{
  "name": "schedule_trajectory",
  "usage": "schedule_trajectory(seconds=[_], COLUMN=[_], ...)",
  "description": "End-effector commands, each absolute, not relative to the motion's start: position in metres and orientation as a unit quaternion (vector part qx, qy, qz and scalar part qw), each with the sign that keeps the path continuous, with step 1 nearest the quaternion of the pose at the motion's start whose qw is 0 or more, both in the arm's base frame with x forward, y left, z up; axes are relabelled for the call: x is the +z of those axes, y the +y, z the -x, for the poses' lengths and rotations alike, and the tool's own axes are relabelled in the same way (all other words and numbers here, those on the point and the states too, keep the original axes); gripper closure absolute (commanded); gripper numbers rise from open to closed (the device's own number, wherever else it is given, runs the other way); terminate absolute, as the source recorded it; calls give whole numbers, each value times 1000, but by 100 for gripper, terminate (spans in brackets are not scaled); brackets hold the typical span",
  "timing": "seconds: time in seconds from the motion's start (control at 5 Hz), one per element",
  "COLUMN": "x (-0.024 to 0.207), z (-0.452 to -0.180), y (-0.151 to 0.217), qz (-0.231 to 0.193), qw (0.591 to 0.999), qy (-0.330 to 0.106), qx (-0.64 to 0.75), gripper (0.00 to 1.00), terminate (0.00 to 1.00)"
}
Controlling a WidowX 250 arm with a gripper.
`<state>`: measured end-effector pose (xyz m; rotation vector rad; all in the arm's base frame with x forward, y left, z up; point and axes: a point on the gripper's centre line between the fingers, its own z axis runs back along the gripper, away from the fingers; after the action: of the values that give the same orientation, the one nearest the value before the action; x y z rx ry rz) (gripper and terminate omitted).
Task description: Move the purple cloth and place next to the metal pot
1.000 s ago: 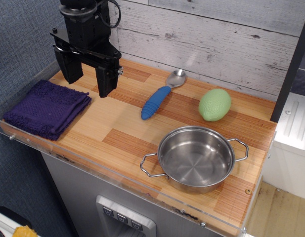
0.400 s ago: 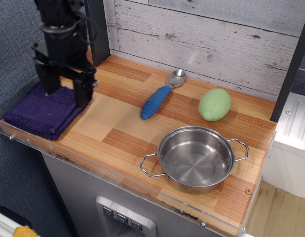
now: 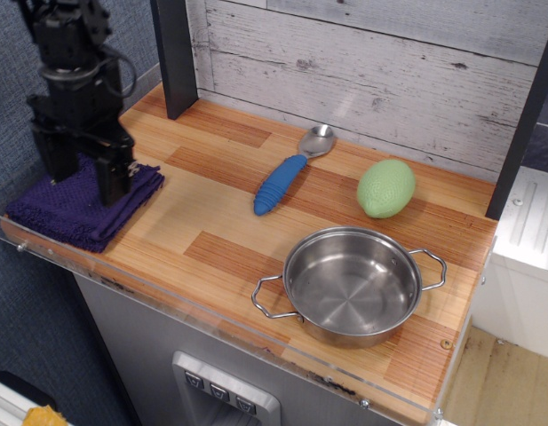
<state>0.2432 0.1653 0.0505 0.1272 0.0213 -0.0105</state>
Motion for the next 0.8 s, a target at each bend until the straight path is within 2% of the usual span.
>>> schedule_trajectory(seconds=[0.0,0.6], x=[46,26], z=[-251,-253], y=[190,198], qz=[-64,-52], qw=[998,998], qy=[1,12], qx=[-4,-12], gripper=[0,0], terminate=[0,0])
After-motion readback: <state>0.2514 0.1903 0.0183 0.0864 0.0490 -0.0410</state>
